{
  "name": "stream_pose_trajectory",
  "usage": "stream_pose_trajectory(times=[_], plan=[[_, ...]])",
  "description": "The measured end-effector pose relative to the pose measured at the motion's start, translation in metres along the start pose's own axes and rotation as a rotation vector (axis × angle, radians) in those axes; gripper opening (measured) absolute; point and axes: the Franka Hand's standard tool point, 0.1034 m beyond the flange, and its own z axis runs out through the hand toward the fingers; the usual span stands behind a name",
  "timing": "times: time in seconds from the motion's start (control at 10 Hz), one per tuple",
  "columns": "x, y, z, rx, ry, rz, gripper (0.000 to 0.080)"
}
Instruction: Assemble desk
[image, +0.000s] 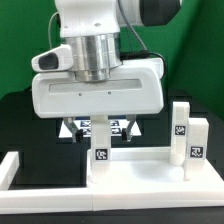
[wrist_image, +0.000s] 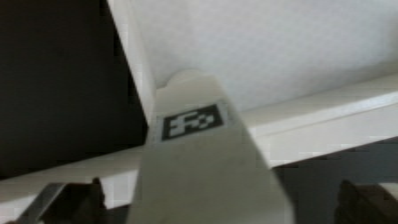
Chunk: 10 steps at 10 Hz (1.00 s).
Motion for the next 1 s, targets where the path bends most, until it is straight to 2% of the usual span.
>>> stream_pose_trajectory(times=[0.1,0.2,0.3,0.4,0.5,0.8,1.0], plan=[[0.0000,0.0008,0.0004,-0.001,0.000,0.015,0.0603],[-0.0002,0.0008,0.0006,-0.001,-0.001,0.017,0.0425],[-0.0003,0.0014,0.0011,-0.001,-0.001,0.079,0.0425],[-0.0001,0.0046,0.0014,-0.004,-0.001,0.160,0.0294],[0.0000,0.0048,0.0014,-0.004,-0.001,0.203,0.0294],[-0.0050,0.0014,-0.0001,-0.017,-0.025,0.647,0.0293],[-0.0025,0.0014,-0.0013,0.002,-0.037,0.948,0.0293]])
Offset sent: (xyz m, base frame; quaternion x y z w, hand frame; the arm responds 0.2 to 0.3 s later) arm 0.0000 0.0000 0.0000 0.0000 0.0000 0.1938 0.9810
